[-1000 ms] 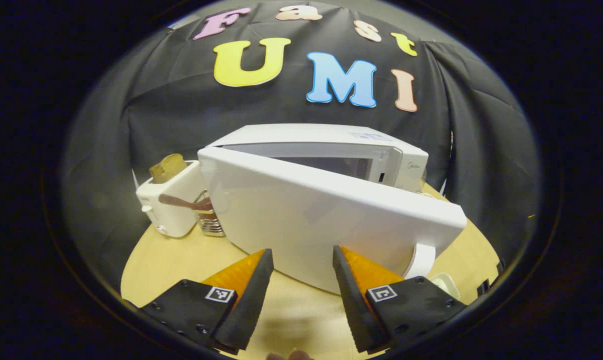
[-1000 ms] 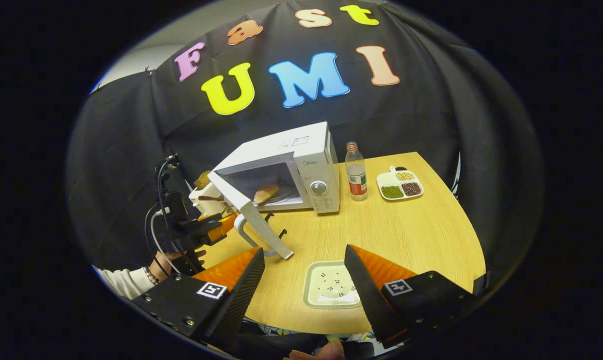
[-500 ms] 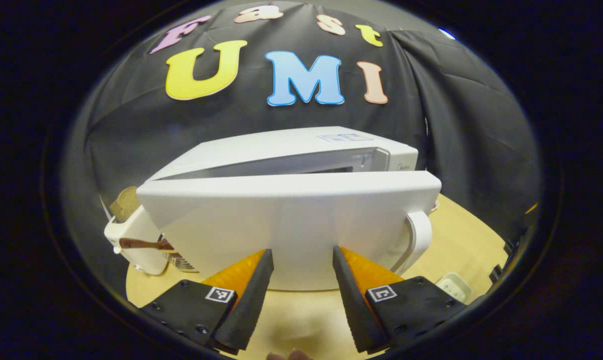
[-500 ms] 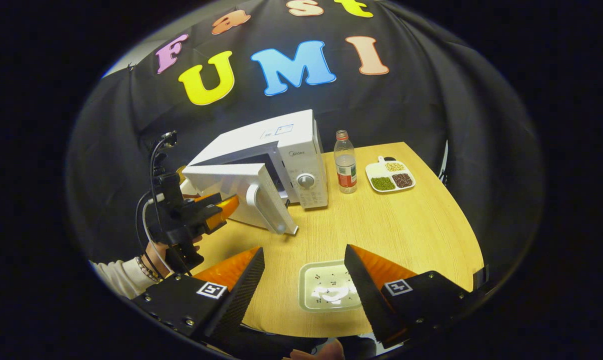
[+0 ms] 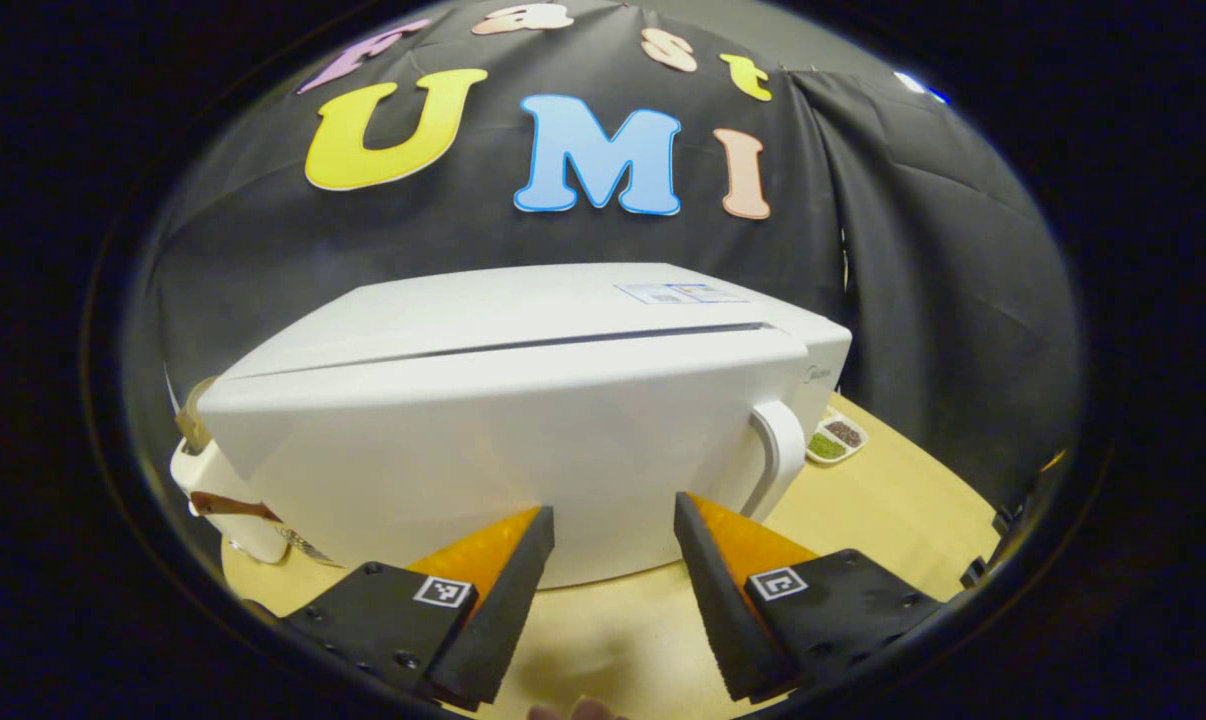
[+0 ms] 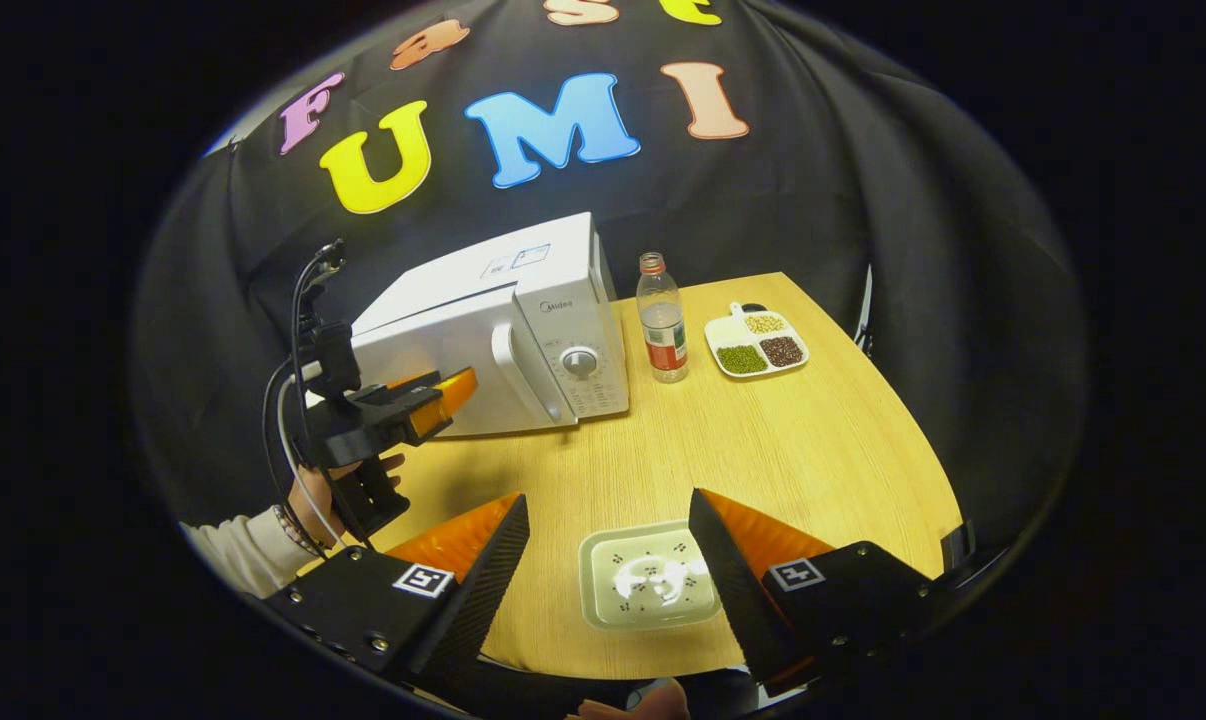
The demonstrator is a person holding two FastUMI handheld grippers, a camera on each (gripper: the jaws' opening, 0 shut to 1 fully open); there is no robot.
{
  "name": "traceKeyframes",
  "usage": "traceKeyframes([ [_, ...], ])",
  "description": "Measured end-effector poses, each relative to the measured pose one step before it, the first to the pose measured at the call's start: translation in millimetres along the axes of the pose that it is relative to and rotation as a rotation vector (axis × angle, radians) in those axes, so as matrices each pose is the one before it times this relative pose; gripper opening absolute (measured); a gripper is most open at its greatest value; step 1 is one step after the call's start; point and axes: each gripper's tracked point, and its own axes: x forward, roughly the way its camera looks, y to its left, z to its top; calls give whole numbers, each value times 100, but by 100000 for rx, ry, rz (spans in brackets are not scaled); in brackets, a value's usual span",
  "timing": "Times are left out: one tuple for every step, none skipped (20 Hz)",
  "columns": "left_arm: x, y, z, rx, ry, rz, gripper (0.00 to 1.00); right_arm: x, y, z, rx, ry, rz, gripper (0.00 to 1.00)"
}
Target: Open the microwave oven with the left hand, put the food in, and close the microwave oven.
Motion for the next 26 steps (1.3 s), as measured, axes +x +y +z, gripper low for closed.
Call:
traceKeyframes([
  [2,-44,8,-847,-520,-896,80,64,80,-175,-803,864,120,99],
  [209,-207,-190,340,944,-1293,80,67,134,-26,-396,169,321,98],
  [309,-291,-458,270,1412,-1469,81,73,131,50,-308,89,300,99],
  [175,-32,117,230,-135,-65,83,100,129,-103,-178,340,316,98],
  [342,106,767,2005,-1488,722,84,37,202,-192,-265,622,422,99],
  [387,-982,-119,-2139,1325,-3747,85,-147,125,-105,-244,448,355,99],
  [283,-591,-281,-952,688,-375,82,-200,52,64,-185,89,411,94],
  [132,-149,-28,1019,806,272,75,-118,-97,258,-164,-535,-171,99],
  [-162,11,-264,549,1314,259,75,-139,-68,216,55,-750,-232,99],
  [-171,-3,137,340,-542,11,74,-195,-19,-60,348,-354,-59,94],
  [-321,-88,232,-141,-447,542,77,-123,-68,-35,500,-210,-1,99],
  [-544,165,-61,100,738,2023,80,47,-26,21,375,-720,326,98],
  [-489,-462,-245,185,438,-1155,82,43,-72,69,-87,-322,374,98],
  [-1197,-446,-73,944,-347,-688,80,-203,-15,-81,-452,-69,393,99],
  [-1093,-129,-289,1245,-86,668,84,-198,-71,115,-592,-185,477,98],
  [-1243,-222,-384,783,279,389,89,-208,35,147,-441,-598,1081,98],
  [-1456,-228,-590,89,470,759,84,-131,-59,283,-406,-846,1143,98],
  [-1397,-150,-615,-244,1143,1171,84,-196,23,38,-526,-474,1473,98],
  [-1443,-61,-273,-437,426,1552,89,-155,133,72,-1072,139,2327,99],
  [-1554,-63,-5,-915,-519,1671,84,-206,-102,-22,-2322,124,2097,98],
  [-1485,-46,119,-644,-650,2044,84,-316,-472,294,-3157,-491,1092,99],
  [-1693,81,210,-321,-1030,2761,89,-647,-411,281,-2819,-1001,1416,99],
  [-1727,109,355,-252,-1164,2955,89,-318,-278,532,-1926,-1236,2194,98],
  [-1502,80,308,-436,-1062,3285,89,-299,-228,440,-1295,-1304,2604,98],
  [-1706,106,377,-1025,-712,3689,89,-468,-180,564,-958,-1515,3003,99],
  [-1925,-56,374,-1544,-954,3490,80,-504,-116,572,-1093,-1673,3511,99],
])
